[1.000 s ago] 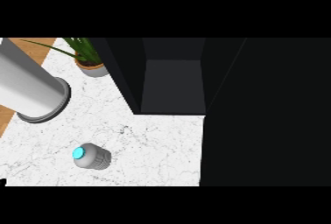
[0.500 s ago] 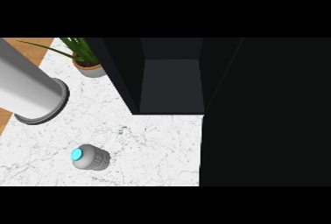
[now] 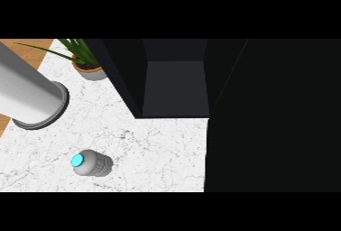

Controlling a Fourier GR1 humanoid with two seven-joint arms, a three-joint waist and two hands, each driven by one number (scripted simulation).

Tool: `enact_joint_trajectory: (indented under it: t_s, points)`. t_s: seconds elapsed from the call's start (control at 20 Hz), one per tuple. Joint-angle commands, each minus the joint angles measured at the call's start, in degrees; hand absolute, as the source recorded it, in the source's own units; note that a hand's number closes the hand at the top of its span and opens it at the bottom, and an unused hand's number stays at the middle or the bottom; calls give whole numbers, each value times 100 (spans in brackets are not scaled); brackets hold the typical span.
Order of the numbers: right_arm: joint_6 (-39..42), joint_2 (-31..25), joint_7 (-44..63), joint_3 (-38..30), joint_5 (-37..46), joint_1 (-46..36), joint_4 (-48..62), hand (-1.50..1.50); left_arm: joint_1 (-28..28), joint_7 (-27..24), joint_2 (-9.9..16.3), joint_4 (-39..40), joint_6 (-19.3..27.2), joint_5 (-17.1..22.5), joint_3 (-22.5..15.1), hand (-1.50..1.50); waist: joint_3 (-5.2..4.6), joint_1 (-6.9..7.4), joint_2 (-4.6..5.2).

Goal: Pick up the bottled water, place it into the cabinet and close the cabinet

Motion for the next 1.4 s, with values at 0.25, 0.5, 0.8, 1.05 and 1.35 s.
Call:
enact_joint_trajectory:
  t_s: [0.25,0.5,0.8,1.05,1.35]
  points:
    - [378,-64,-159,-155,-573,1106,-1091,-150,-816,259,-225,943,204,-683,-238,-150,-2,-67,-4]
    - [382,-26,-165,-10,-422,1154,-1227,-150,-1500,85,-250,1745,284,-1114,-102,-150,-5,-46,6]
    - [725,-90,-809,-308,-493,1514,-912,-150,-2230,-470,-357,2981,209,-2124,-98,-150,-4,-69,1]
    - [616,-90,-639,-140,-408,1512,-1028,-150,-2822,-1389,-574,4311,183,-3284,-323,-150,-15,-51,29]
    - [884,-33,-1055,-231,-386,2018,-976,-150,-3502,-1694,-575,5110,484,-3501,-266,-150,-8,-67,17]
